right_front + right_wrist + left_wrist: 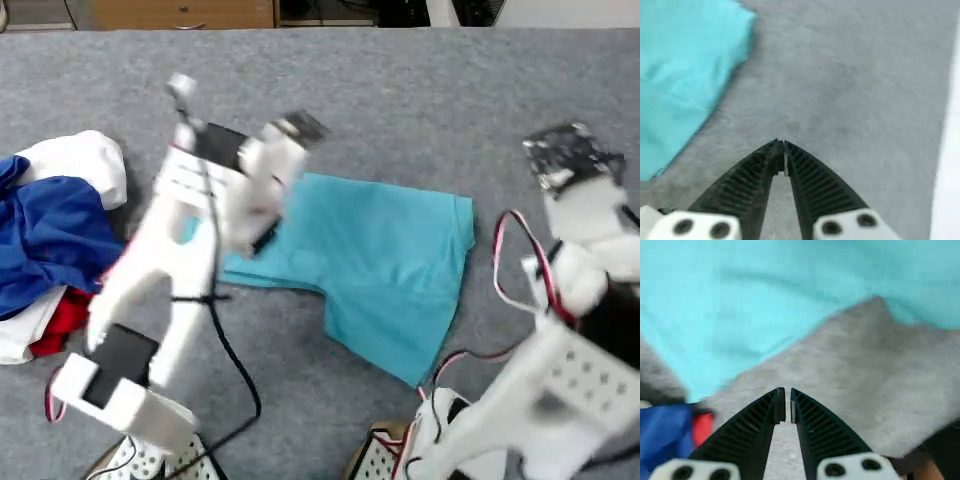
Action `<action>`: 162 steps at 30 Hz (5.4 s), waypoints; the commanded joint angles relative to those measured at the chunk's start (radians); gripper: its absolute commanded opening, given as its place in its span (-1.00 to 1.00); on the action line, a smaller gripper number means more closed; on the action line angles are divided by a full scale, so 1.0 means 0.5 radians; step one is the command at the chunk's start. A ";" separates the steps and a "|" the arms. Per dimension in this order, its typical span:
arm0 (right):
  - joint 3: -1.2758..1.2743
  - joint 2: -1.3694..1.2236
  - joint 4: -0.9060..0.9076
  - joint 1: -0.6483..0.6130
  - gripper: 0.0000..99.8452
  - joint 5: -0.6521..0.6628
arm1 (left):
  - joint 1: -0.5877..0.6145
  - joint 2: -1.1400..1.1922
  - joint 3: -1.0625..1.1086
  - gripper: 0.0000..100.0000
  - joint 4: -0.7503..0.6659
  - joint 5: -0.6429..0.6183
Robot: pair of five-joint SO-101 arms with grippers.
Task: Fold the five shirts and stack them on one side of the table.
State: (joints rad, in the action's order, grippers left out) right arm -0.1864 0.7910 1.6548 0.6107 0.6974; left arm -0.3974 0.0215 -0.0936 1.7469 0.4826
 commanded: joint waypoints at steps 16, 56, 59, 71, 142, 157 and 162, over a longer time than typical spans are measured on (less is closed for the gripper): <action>0.075 0.336 -0.028 0.397 -1.00 -0.021 | -1.304 -0.078 0.562 -0.73 -0.605 -0.347; 0.075 0.333 -0.064 -0.140 -1.00 -0.021 | -1.283 0.704 -0.058 -0.62 -0.878 0.163; 0.066 0.333 -0.064 -0.161 -1.00 -0.021 | -1.240 0.842 -0.153 -0.62 -0.865 0.181; -0.072 0.345 -0.215 -0.143 -1.00 -0.015 | -1.194 1.134 -0.405 -0.63 -0.825 0.178; -0.097 0.345 -0.199 -0.152 -1.00 -0.025 | -0.669 1.195 -1.117 -0.73 -0.761 0.298; -0.137 0.345 -0.199 -0.143 -1.00 -0.025 | -0.473 1.591 -1.467 -0.73 -0.795 0.387; -0.133 0.345 -0.206 -0.143 -1.00 -0.025 | -0.506 1.610 -1.755 -0.73 -0.522 0.387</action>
State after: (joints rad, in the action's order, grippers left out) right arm -0.2570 0.9582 1.5704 0.5447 0.6958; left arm -0.6475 0.8424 -0.8592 1.4154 0.6713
